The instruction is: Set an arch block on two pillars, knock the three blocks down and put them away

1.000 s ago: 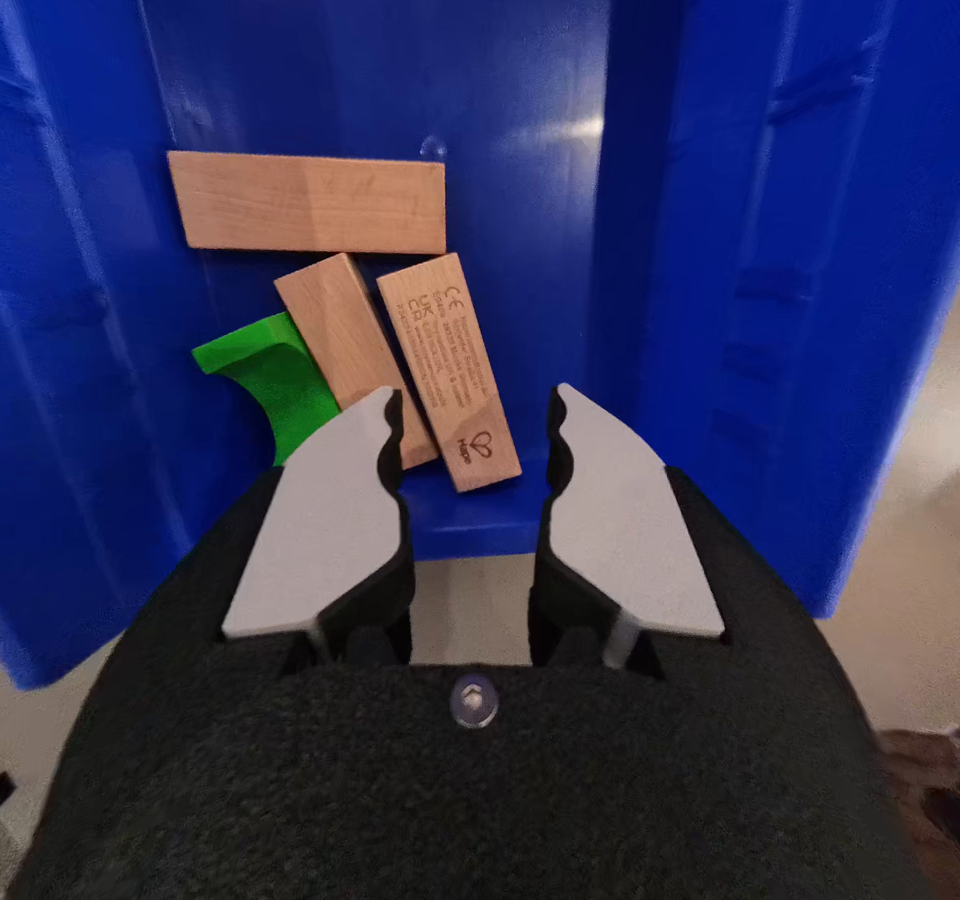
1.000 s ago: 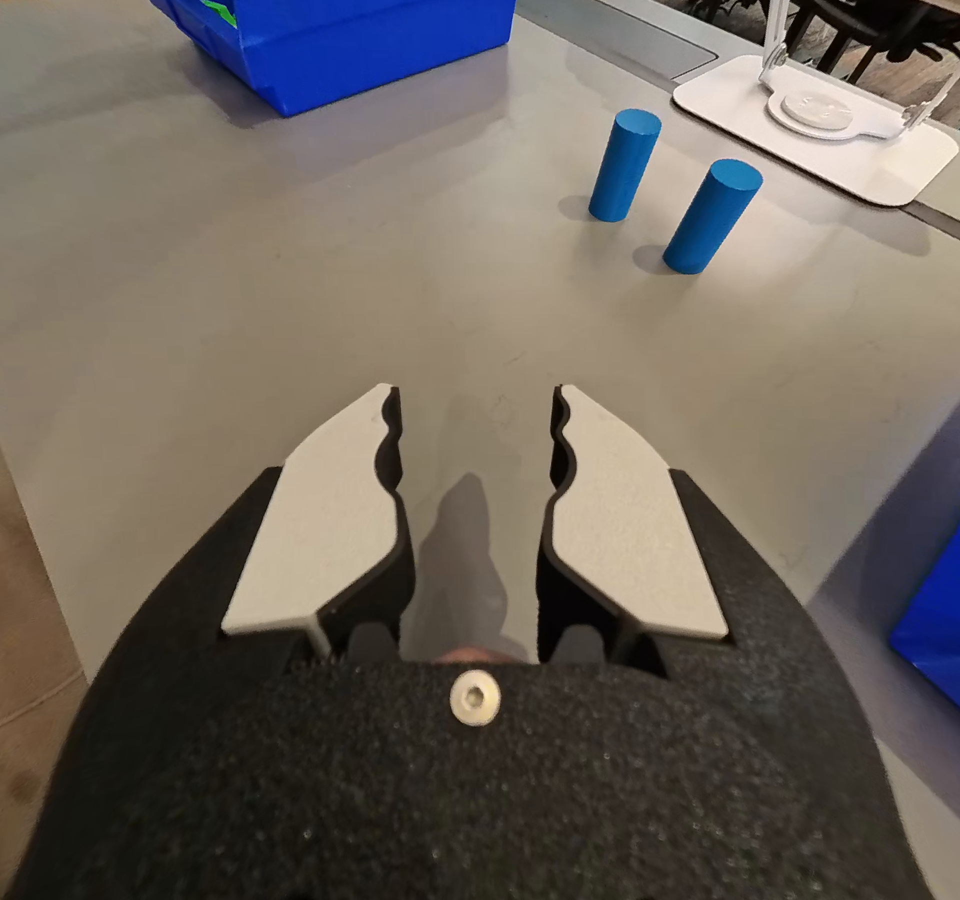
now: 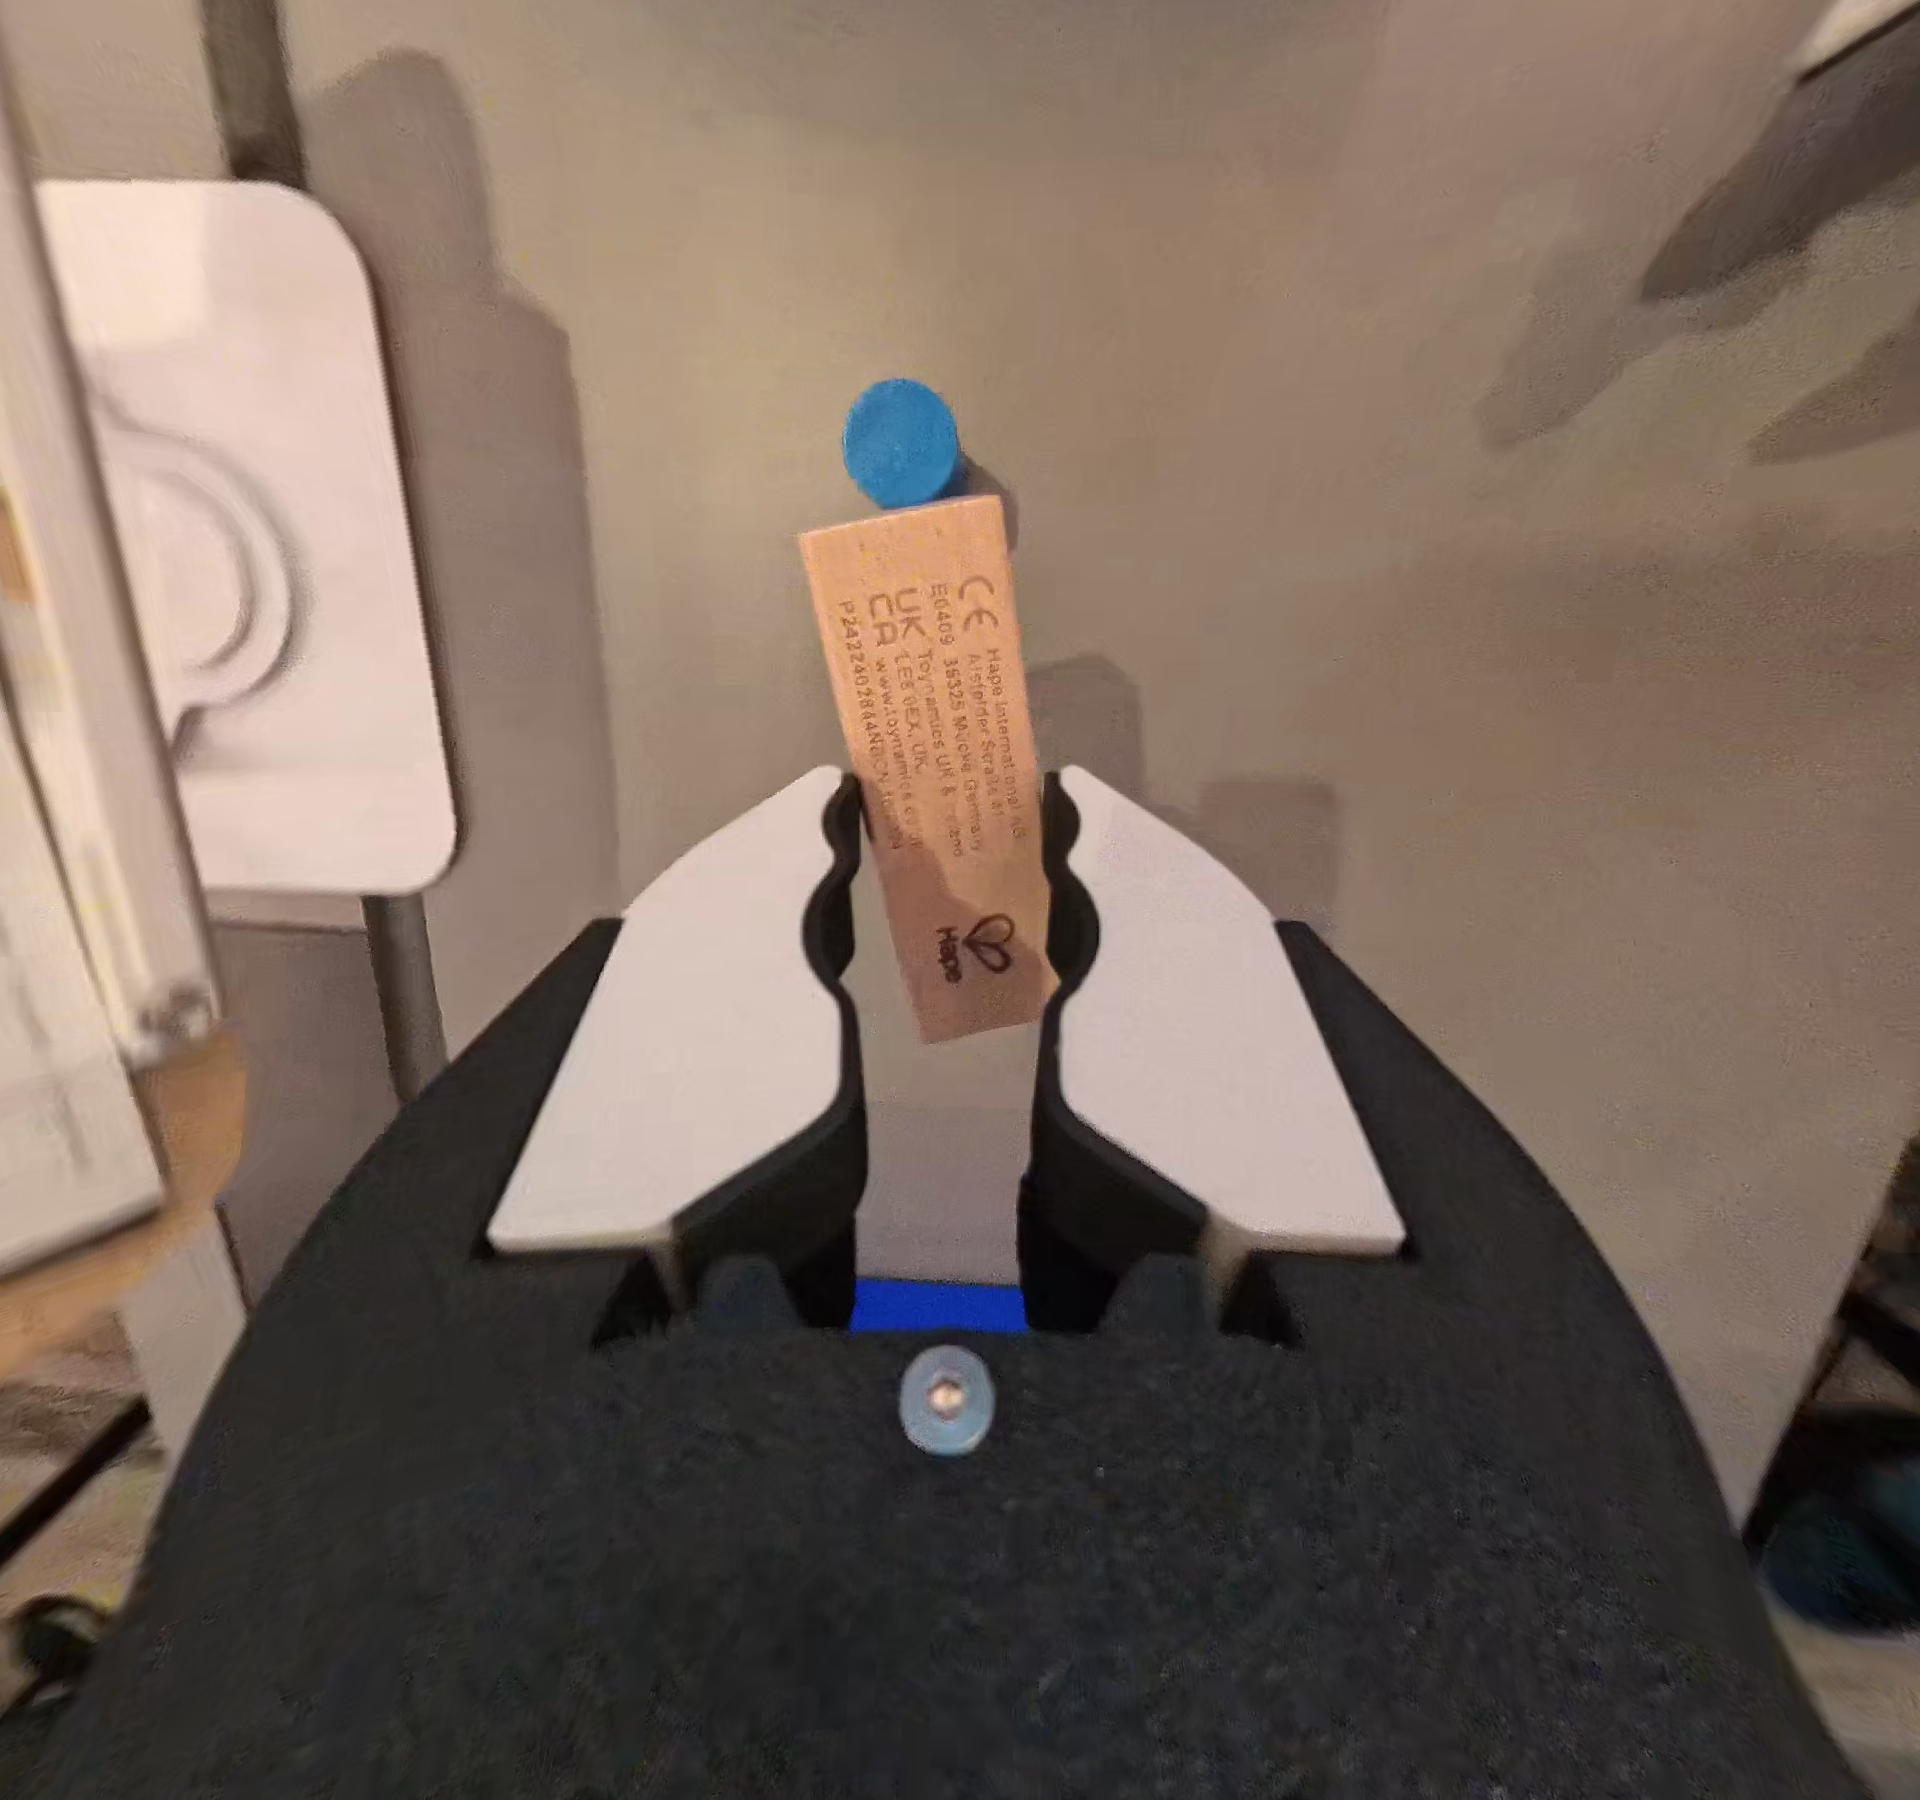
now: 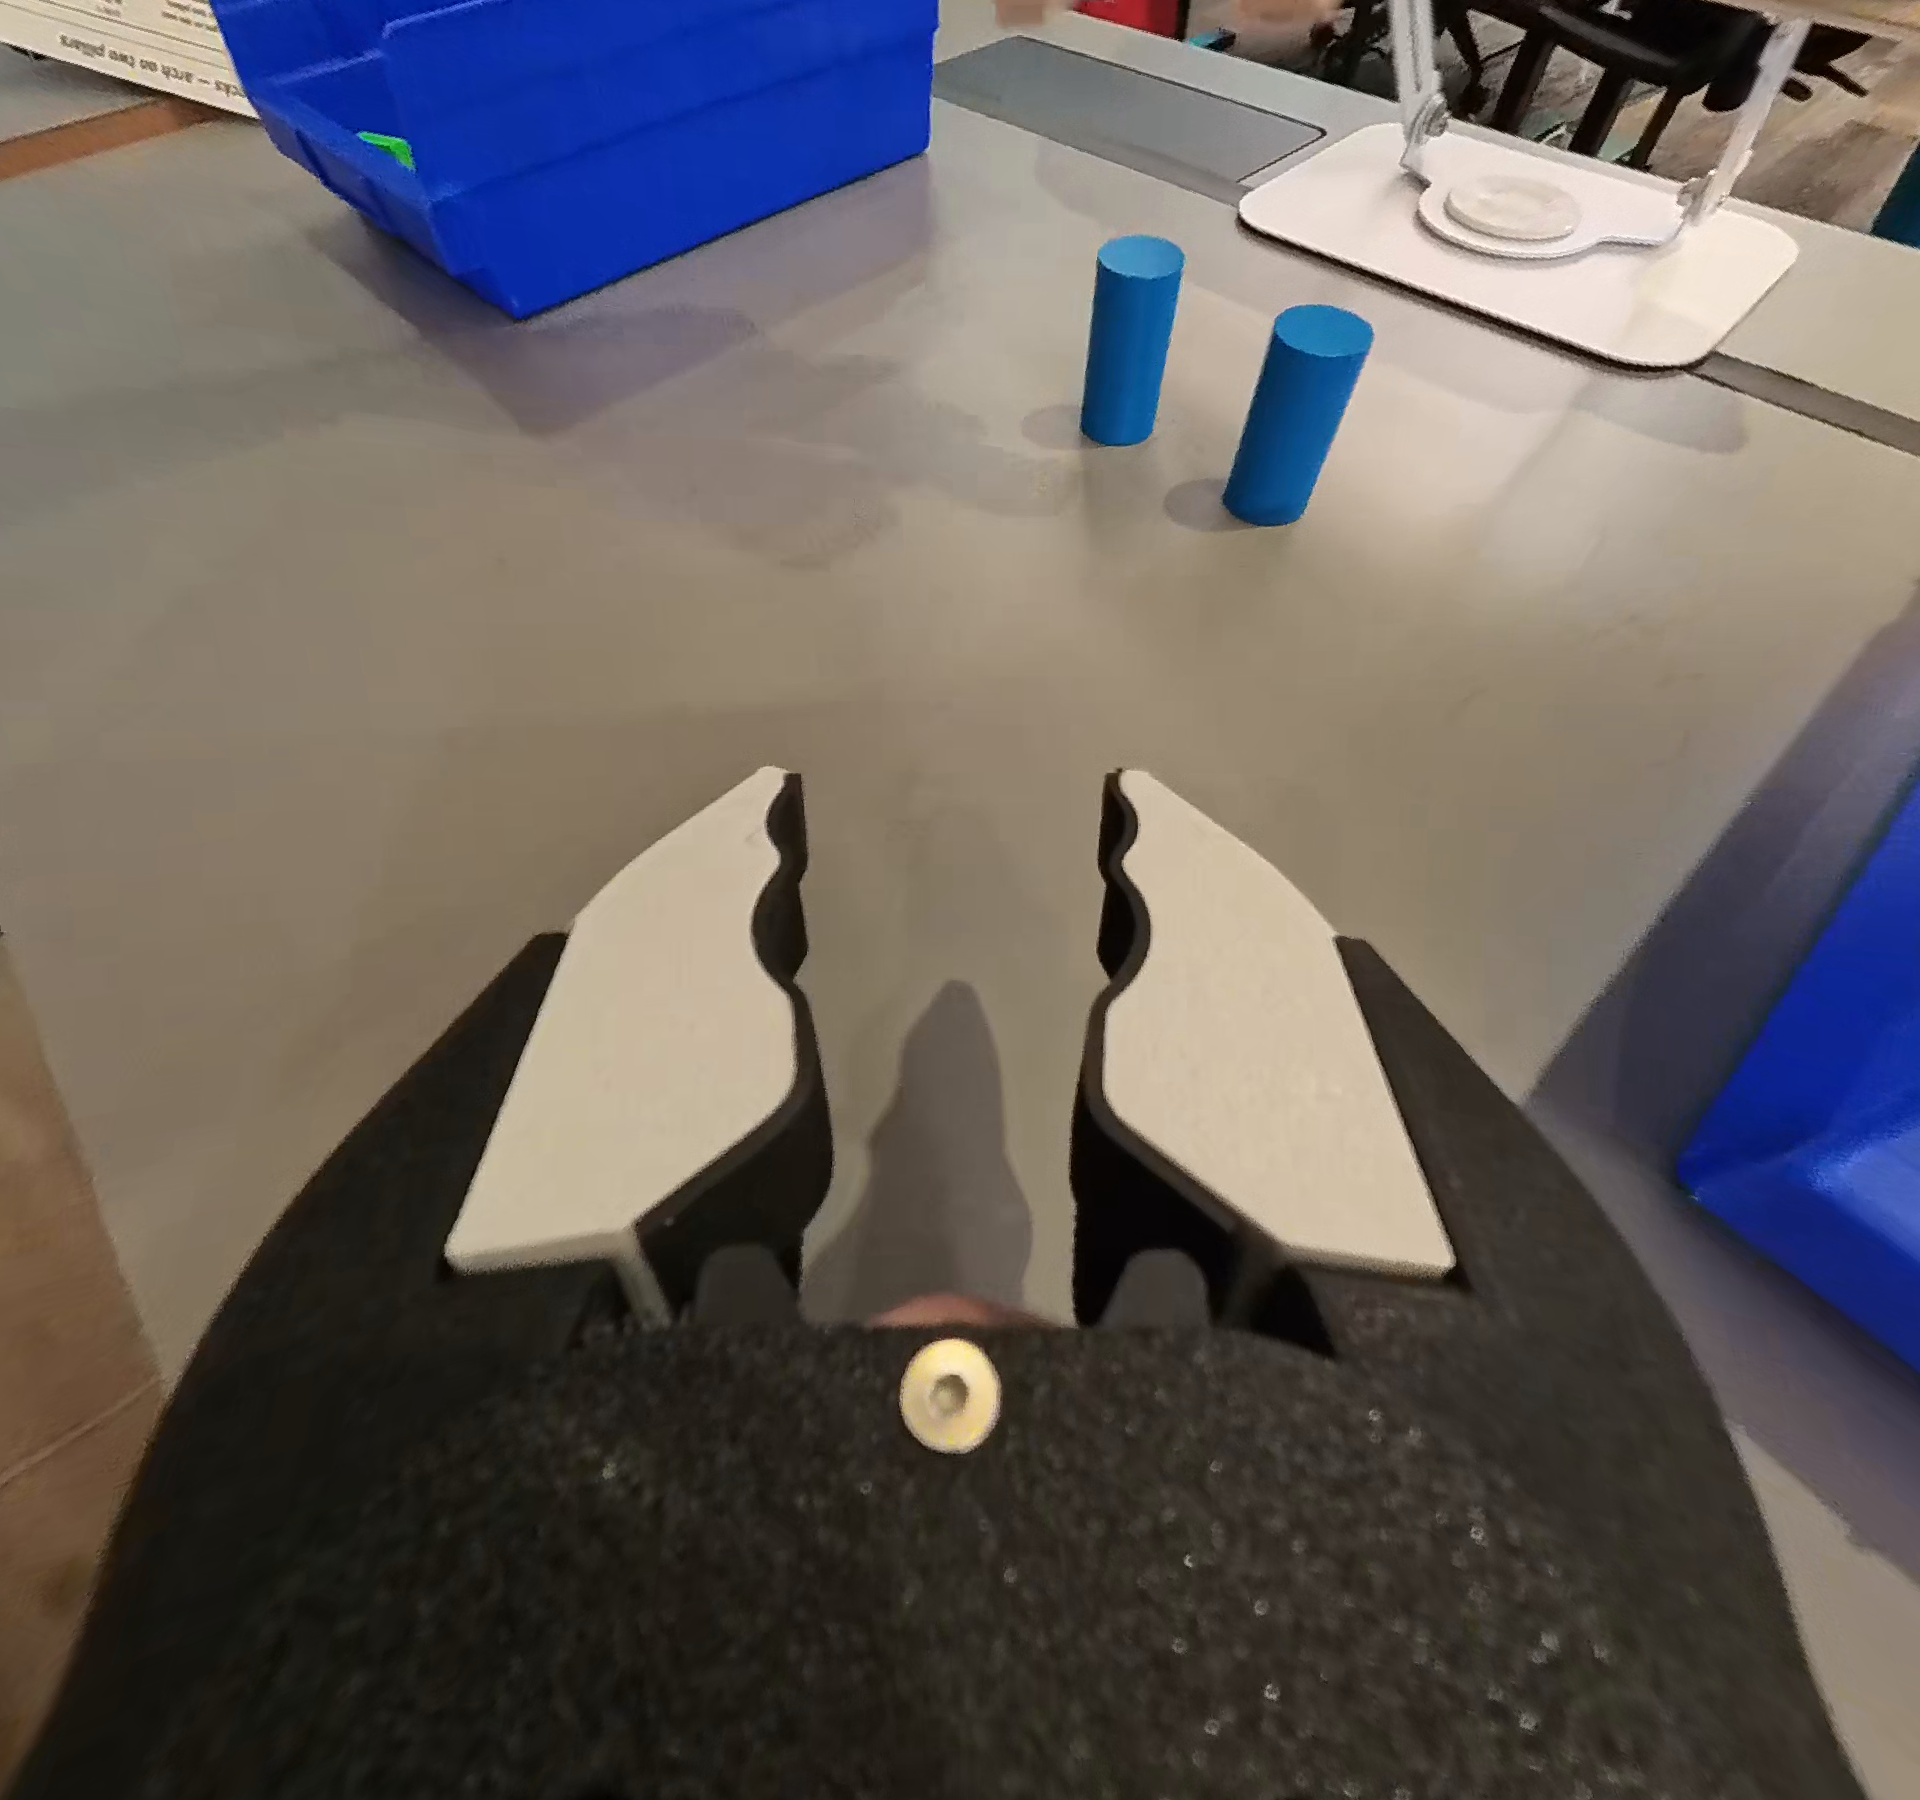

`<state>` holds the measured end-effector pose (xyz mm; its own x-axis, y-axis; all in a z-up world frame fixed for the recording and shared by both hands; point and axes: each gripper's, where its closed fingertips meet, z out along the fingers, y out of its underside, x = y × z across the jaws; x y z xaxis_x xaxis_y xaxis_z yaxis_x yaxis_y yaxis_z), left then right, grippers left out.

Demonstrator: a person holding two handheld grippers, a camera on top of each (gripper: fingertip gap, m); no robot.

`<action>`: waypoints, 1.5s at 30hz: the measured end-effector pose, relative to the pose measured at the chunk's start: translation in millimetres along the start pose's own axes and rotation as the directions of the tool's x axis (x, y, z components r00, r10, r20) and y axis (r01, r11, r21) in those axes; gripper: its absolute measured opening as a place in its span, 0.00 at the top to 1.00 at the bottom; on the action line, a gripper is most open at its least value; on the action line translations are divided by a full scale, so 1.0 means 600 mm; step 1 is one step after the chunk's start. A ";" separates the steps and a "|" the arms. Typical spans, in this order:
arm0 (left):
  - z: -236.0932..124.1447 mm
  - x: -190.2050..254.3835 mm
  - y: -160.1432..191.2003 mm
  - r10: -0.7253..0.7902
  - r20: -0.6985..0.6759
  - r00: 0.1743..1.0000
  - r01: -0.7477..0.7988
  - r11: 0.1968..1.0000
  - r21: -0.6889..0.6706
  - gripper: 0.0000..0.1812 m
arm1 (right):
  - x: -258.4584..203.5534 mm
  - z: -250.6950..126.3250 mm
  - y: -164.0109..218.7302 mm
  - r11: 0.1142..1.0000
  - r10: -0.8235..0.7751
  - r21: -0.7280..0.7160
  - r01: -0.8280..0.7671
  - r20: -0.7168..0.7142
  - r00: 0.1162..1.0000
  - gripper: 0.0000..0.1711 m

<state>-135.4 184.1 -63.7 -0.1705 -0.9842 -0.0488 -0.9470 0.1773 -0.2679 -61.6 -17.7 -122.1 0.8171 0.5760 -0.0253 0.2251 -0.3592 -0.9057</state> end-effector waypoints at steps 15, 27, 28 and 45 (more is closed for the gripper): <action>0.096 -0.024 -0.015 0.127 -0.089 0.988 -0.139 0.979 -0.148 0.82 | -0.011 0.007 -0.001 0.999 -0.040 -0.018 0.041 0.004 0.999 0.68; 0.104 -0.023 -0.013 0.125 -0.091 0.988 -0.139 0.975 -0.173 0.81 | -0.013 0.009 0.004 0.998 -0.055 -0.033 0.056 0.006 0.998 0.68; 0.101 -0.022 -0.013 0.129 -0.089 0.988 -0.143 0.975 -0.172 0.81 | -0.013 0.008 0.004 0.998 -0.057 -0.033 0.057 0.005 0.998 0.68; -0.115 0.177 -0.020 -0.537 -0.044 0.843 0.356 0.493 0.794 0.71 | -0.004 0.004 0.001 0.999 -0.033 -0.016 0.033 -0.010 0.999 0.68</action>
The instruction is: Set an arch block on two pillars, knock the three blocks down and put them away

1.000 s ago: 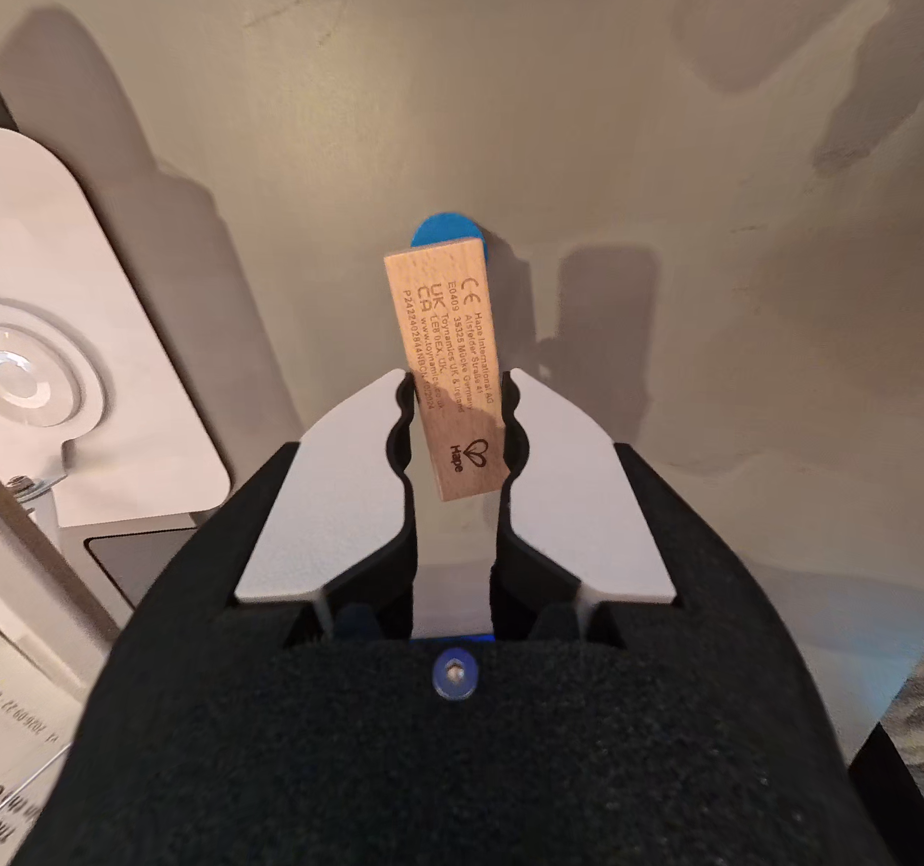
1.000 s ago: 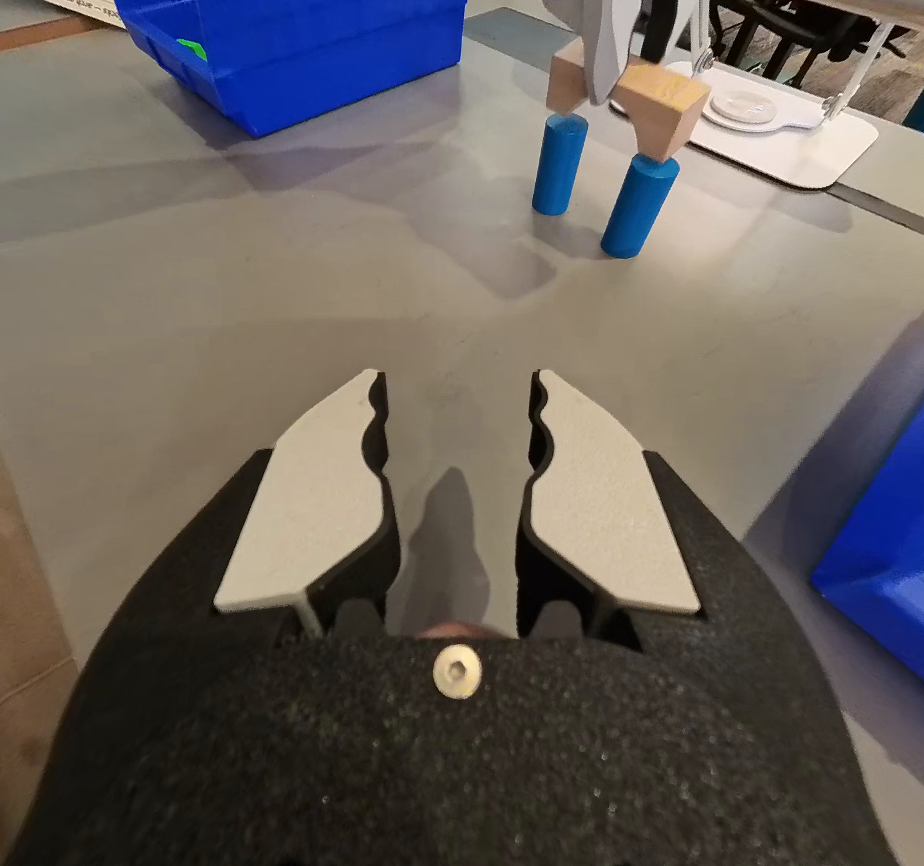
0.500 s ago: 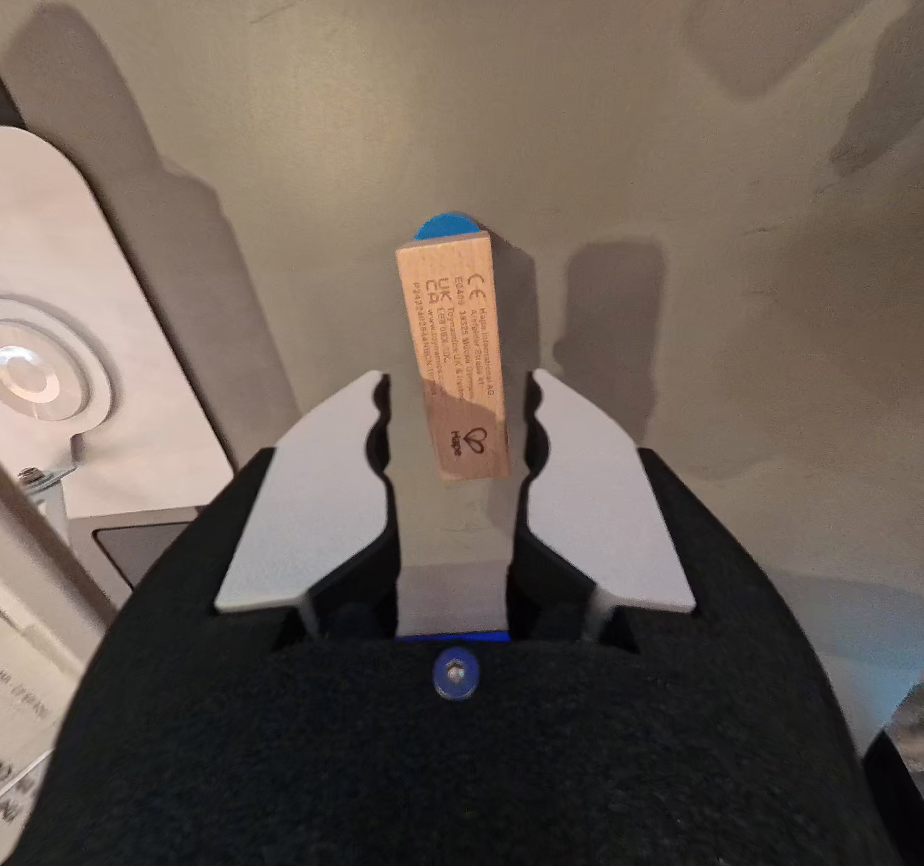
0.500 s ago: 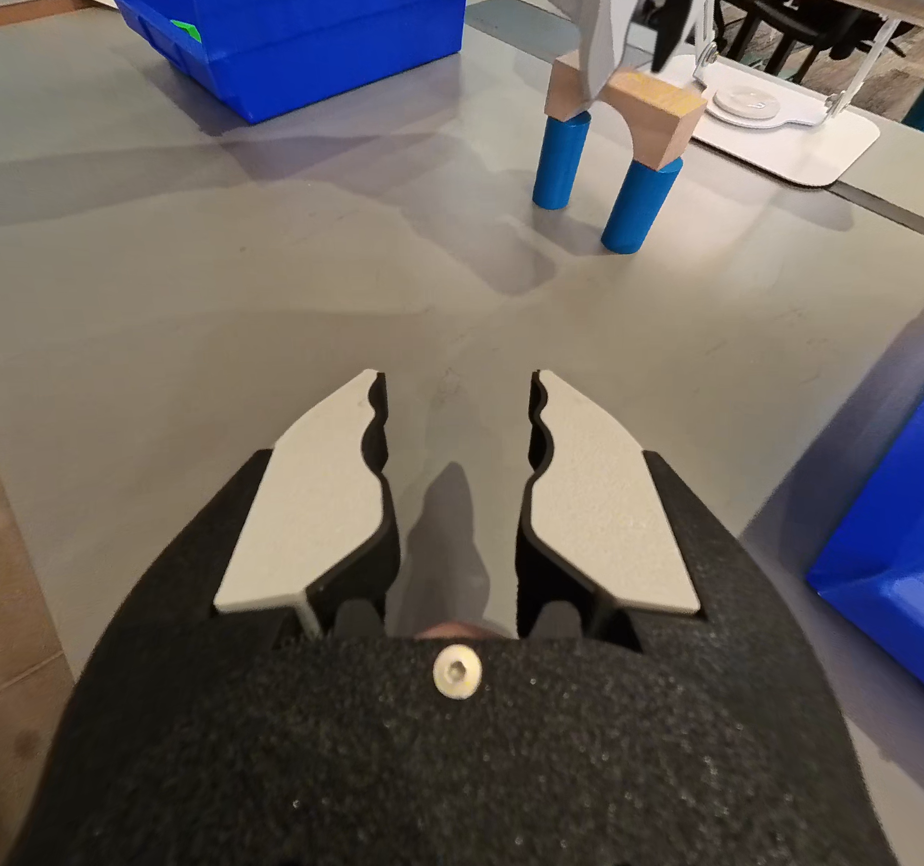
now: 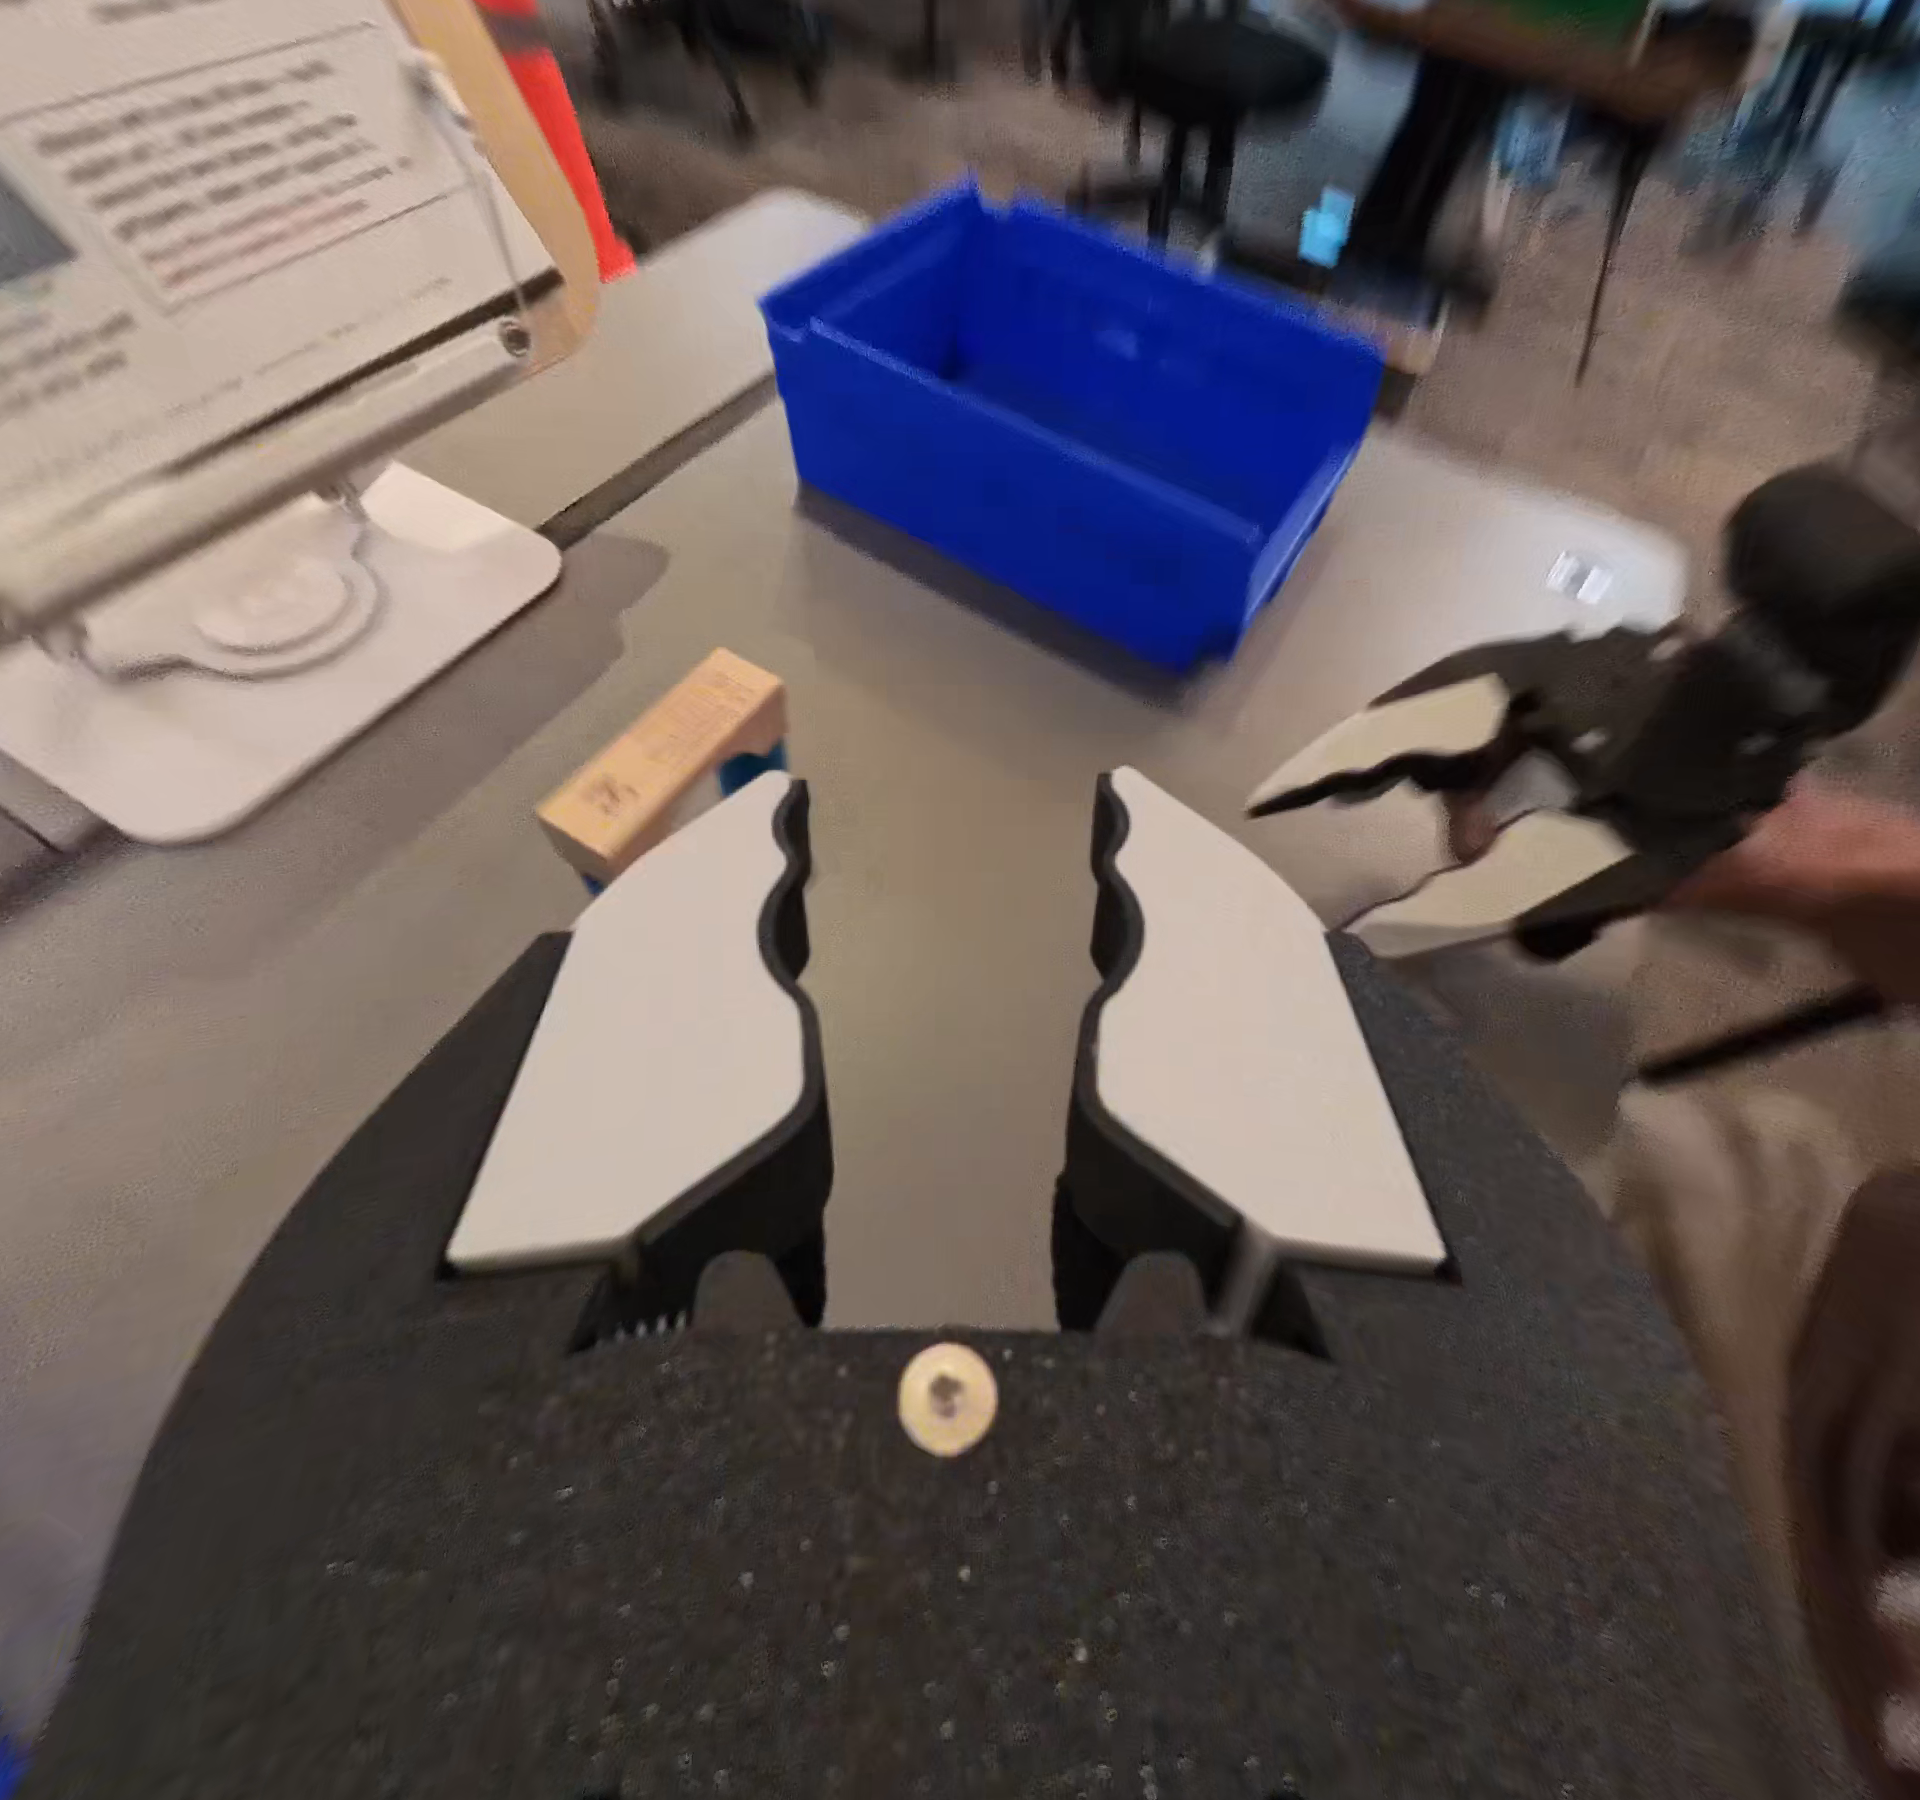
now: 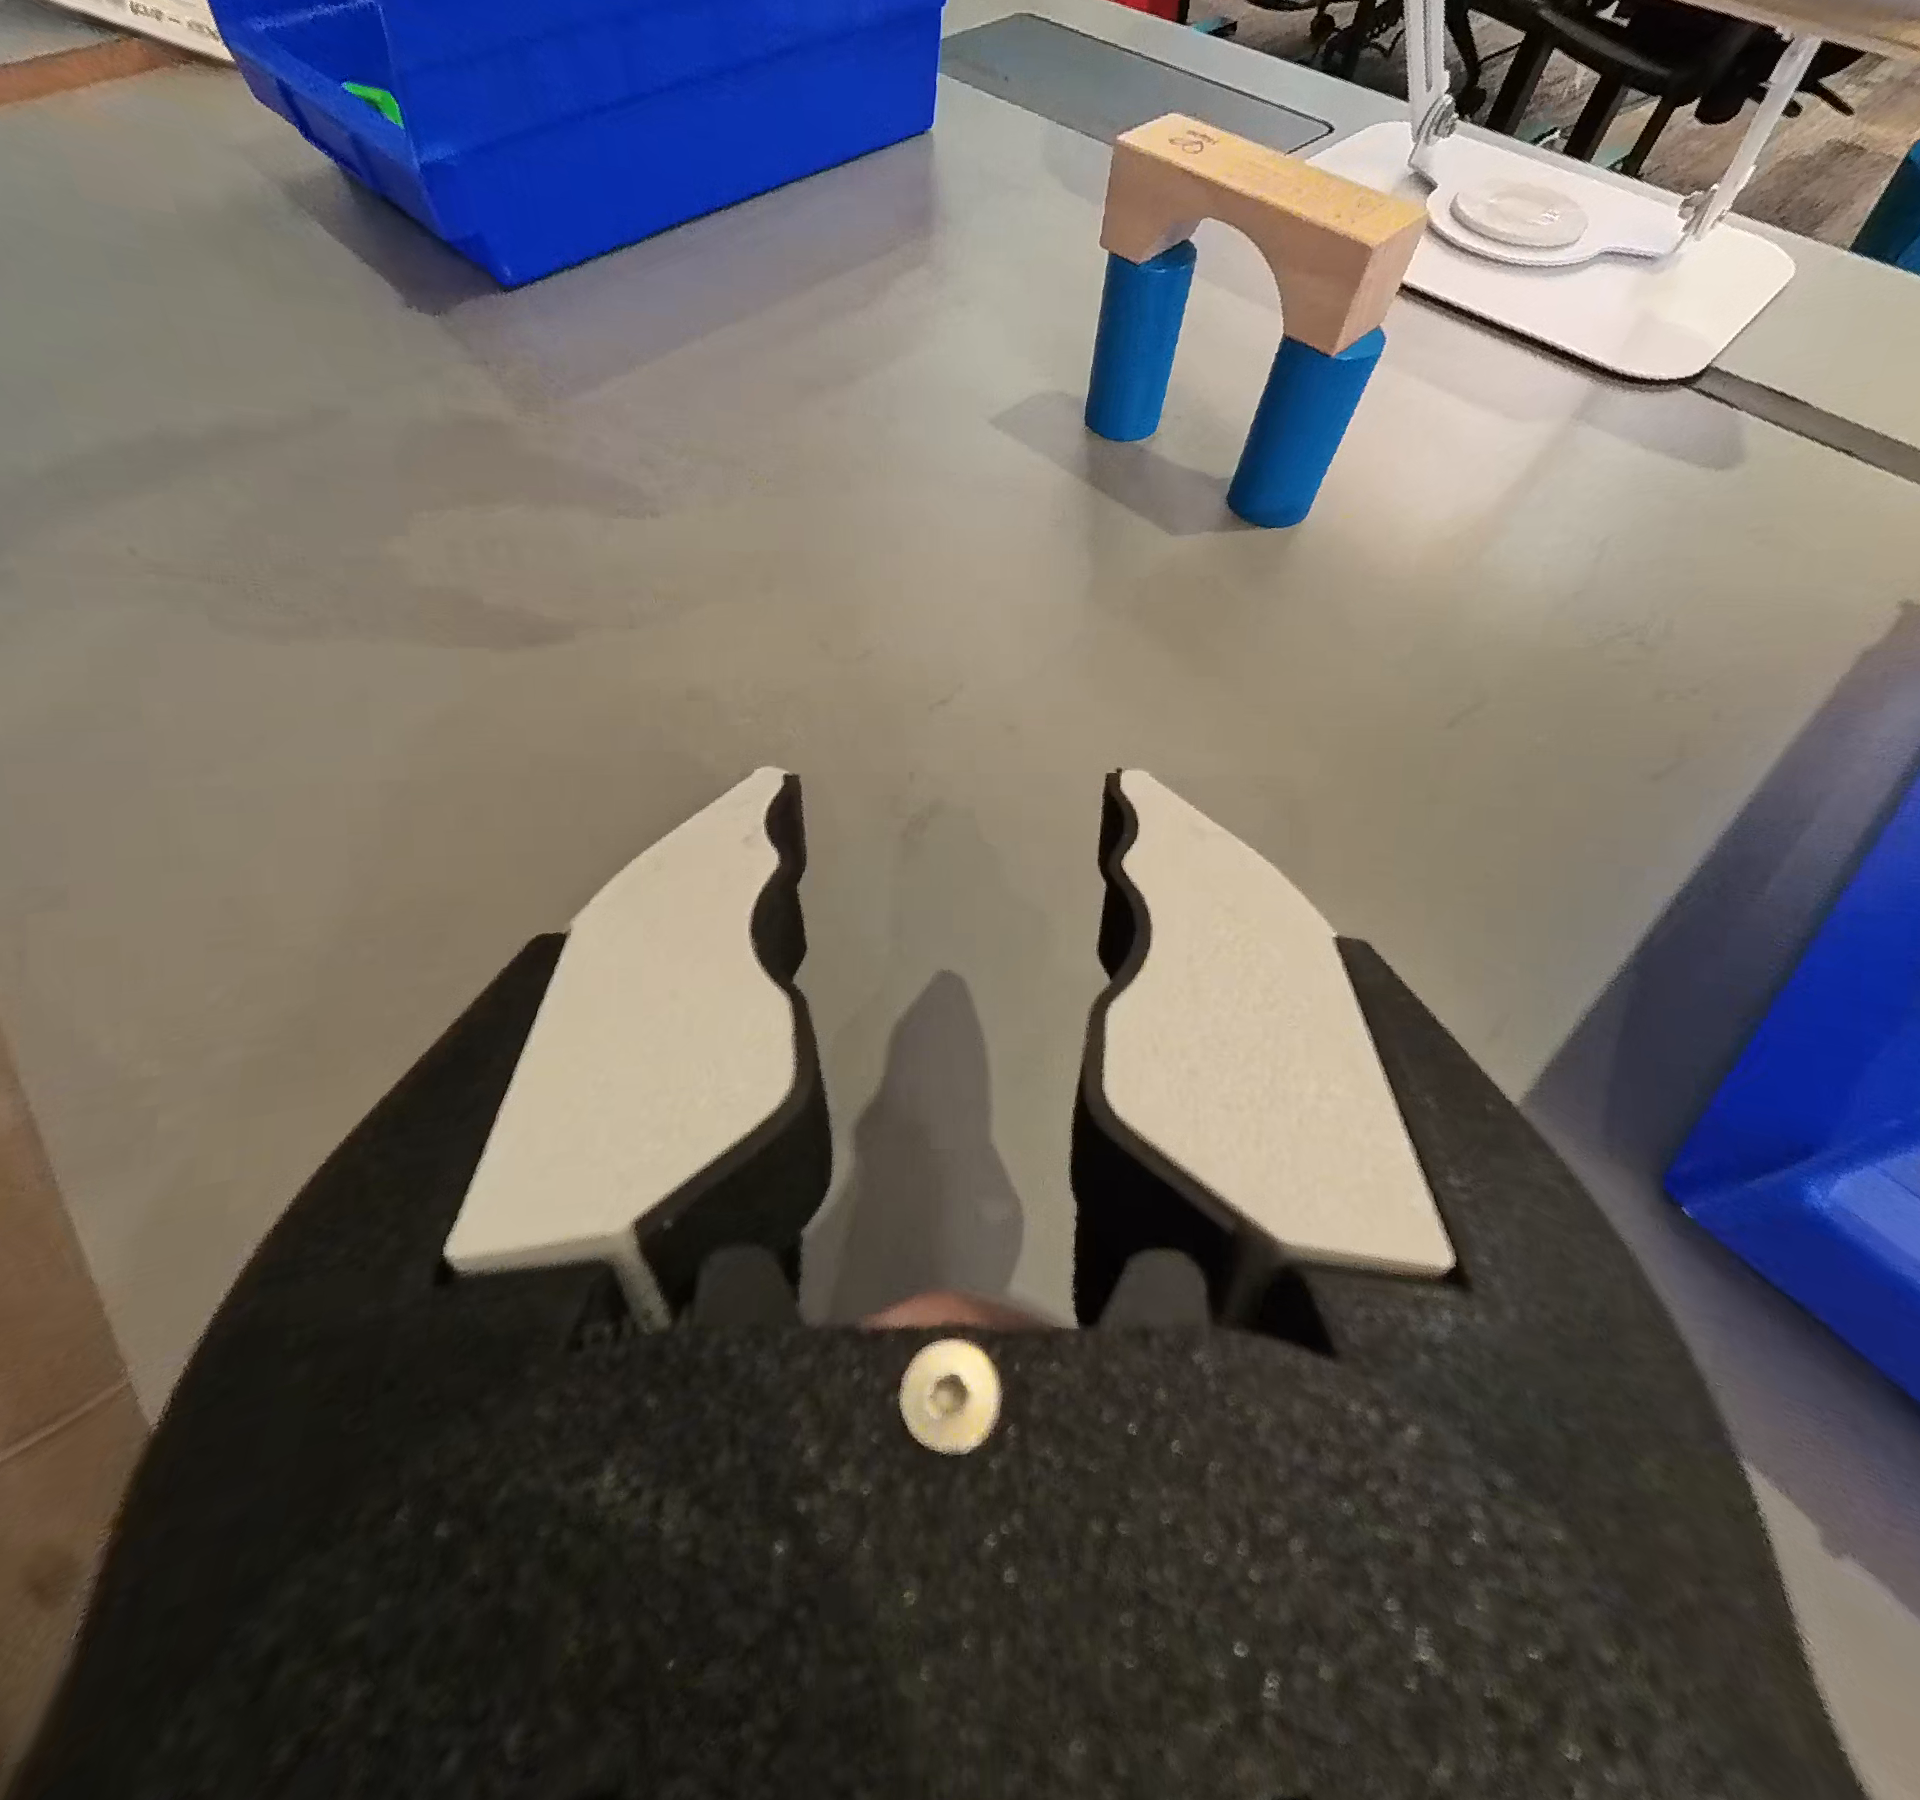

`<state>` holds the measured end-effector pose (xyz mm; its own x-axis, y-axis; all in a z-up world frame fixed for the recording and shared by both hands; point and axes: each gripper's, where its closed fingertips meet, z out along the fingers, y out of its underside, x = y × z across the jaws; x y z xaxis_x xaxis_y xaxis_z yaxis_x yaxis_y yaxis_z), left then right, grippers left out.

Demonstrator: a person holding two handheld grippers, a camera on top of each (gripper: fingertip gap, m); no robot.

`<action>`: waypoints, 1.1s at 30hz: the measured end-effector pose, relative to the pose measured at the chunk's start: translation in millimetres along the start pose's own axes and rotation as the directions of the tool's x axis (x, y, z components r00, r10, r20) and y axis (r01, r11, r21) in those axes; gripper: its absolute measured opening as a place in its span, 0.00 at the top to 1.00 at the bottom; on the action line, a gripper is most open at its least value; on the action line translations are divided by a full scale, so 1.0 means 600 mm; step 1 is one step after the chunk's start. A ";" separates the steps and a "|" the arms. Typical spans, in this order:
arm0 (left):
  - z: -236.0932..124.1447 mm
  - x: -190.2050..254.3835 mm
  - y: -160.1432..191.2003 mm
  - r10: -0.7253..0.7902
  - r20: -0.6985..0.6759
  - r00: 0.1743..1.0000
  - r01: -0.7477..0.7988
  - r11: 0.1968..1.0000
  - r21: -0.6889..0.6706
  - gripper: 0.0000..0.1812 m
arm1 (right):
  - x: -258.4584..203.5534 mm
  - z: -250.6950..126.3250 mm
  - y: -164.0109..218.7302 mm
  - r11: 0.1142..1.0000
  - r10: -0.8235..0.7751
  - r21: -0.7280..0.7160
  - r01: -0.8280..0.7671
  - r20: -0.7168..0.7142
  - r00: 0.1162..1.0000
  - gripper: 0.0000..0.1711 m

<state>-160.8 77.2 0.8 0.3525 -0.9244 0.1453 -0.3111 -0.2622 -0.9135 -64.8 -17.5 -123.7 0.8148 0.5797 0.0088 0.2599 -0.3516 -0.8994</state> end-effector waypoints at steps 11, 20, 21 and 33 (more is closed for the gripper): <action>-0.136 0.028 0.227 -0.227 0.364 0.903 0.128 0.952 0.277 0.72 | 0.004 0.009 0.015 0.999 0.000 -0.045 -0.002 -0.053 0.999 0.68; -0.128 0.012 0.244 -0.057 0.423 0.904 -0.015 0.986 0.166 0.74 | 0.019 0.010 0.026 0.997 0.011 -0.070 -0.018 -0.091 0.996 0.68; -0.128 0.015 0.243 -0.071 0.416 0.907 -0.003 0.984 0.176 0.74 | 0.019 0.010 0.026 0.997 0.013 -0.070 -0.019 -0.092 0.996 0.68; -0.109 0.028 0.258 0.019 0.439 0.898 -0.058 0.995 0.076 0.75 | 0.019 0.013 0.027 0.996 -0.013 -0.085 0.005 -0.093 0.996 0.68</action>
<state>-260.8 3.2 -113.3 0.6980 -0.7141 -0.0533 -0.2633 -0.1867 -0.9465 -55.4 -11.1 -141.7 0.8560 0.5134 0.0614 0.3071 -0.4094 -0.8591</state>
